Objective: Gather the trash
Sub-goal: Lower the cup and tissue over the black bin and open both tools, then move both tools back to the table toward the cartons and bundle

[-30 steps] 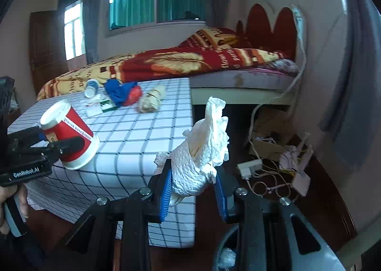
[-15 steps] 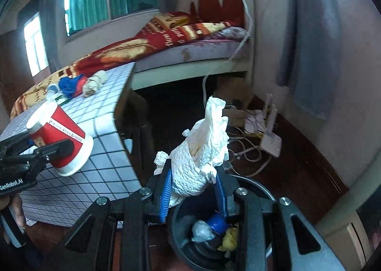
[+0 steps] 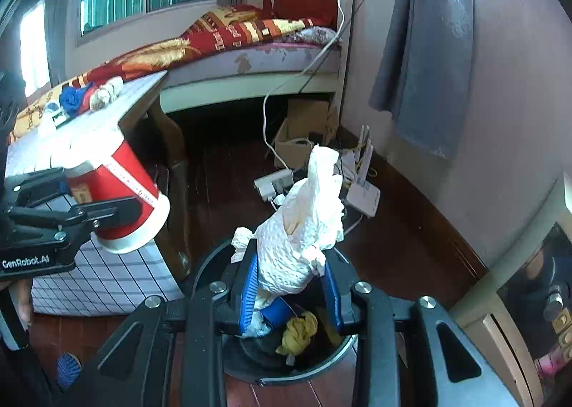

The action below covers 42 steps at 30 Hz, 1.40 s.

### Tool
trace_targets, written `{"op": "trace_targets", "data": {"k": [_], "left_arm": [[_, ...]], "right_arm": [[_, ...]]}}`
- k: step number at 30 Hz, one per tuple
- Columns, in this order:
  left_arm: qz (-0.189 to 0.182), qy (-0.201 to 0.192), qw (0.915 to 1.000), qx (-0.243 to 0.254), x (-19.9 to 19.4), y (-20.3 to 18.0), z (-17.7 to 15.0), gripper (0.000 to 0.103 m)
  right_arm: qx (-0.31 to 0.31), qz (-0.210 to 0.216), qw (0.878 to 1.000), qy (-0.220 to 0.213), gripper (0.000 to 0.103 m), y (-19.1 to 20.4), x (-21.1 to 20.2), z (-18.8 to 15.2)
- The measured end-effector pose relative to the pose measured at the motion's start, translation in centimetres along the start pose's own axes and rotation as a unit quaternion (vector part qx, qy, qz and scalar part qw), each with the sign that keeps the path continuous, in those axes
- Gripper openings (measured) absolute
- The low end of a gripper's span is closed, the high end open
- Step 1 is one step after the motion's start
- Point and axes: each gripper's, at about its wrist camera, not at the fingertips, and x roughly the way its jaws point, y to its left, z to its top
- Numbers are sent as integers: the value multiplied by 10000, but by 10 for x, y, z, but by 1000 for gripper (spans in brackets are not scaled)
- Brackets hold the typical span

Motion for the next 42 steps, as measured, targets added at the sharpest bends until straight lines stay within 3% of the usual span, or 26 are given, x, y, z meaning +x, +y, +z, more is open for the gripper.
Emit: {"op": "trace_targets", "data": {"k": [8,12,13,14,15,16,19,22,42], "left_arm": [[-307,497,9982,163,45,-17,-4,60],[-557,659,9962,72,67,-16,-7,66],[-573,733,9957,43,73,-15,-8,75],[-391,764,9963,-47,79,-10,-9,82],[-267,742,9968,-136,80,-6,-10,97],[-167,744,9968,-226,80,-1,-11,102],[71,804,9961,-356,77,9,-17,102],[290,795,9959,-317,72,12,-23,102],[689,146,9969,-348,23,18,-8,102]], "right_arm": [[-3,143,9990,419,35,-14,33,-18],[-8,360,9963,784,38,-22,62,-24],[41,371,9946,966,58,-25,72,-27],[99,307,9915,1260,93,-29,86,-33],[102,235,9900,1386,101,-32,93,-37],[167,122,9893,1445,101,-37,97,-39],[497,9,9882,1452,101,-50,96,-39],[389,-114,9906,1310,103,-44,90,-35],[299,-304,9969,663,103,-17,55,1]]}}
